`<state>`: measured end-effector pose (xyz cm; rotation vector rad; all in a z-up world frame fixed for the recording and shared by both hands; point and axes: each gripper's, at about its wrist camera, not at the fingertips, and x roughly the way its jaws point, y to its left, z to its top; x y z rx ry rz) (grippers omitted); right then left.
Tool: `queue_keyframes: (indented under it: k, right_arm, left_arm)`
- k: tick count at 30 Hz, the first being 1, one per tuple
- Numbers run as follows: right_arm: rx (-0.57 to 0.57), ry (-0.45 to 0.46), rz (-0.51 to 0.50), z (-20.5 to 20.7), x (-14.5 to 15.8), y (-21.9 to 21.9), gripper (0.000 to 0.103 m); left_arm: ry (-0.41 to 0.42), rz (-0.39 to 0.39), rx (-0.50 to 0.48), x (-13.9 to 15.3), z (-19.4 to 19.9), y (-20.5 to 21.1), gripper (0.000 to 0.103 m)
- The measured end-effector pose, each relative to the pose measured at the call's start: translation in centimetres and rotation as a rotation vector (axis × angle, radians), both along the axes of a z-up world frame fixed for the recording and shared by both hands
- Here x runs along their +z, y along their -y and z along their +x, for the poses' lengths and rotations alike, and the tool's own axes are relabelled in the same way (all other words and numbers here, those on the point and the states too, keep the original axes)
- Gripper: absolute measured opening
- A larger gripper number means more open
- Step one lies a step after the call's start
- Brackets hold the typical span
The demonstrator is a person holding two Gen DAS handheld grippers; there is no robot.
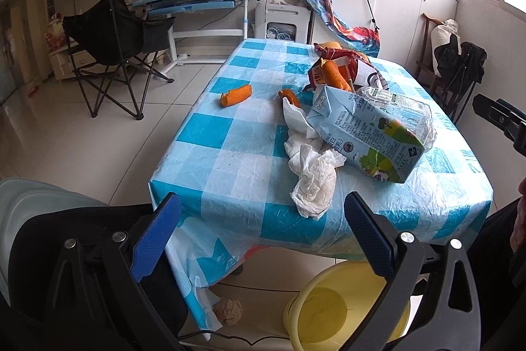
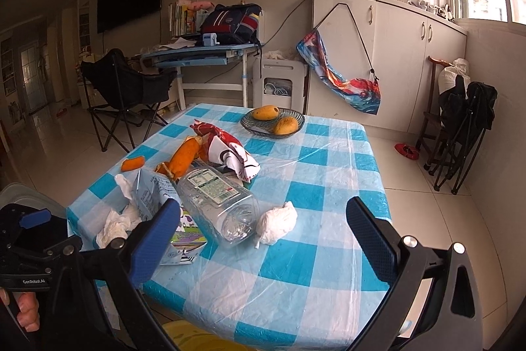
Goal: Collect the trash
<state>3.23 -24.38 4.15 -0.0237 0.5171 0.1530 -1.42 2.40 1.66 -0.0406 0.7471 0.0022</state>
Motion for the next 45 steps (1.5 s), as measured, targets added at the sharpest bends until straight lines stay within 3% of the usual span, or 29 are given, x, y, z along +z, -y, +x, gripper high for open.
queue_keyframes:
  k: [14,26,33,38,45]
  right_arm:
    - [0.016,-0.057,0.000,0.0,-0.3,-0.1,0.097]
    - [-0.143,-0.212,0.026,2.3,-2.3,3.1,0.097]
    - [-0.247,-0.324,0.072,10.0,-4.2,6.3,0.097]
    - [-0.247,-0.402,-0.003,15.9,-6.1,6.2,0.097]
    - [-0.264,-0.453,-0.040,18.9,-7.5,6.0,0.098]
  left_arm:
    - [-0.002,0.009,0.004,-0.2,-0.1,-0.1,0.096]
    - [0.020,0.000,0.016,0.3,-0.4,-0.6,0.096]
    - [0.010,0.027,0.011,0.0,-0.5,0.0,0.096]
    - [0.001,0.043,0.003,-0.1,-0.3,0.2,0.096]
    - [-0.013,0.014,0.016,-0.2,0.5,-0.3,0.096]
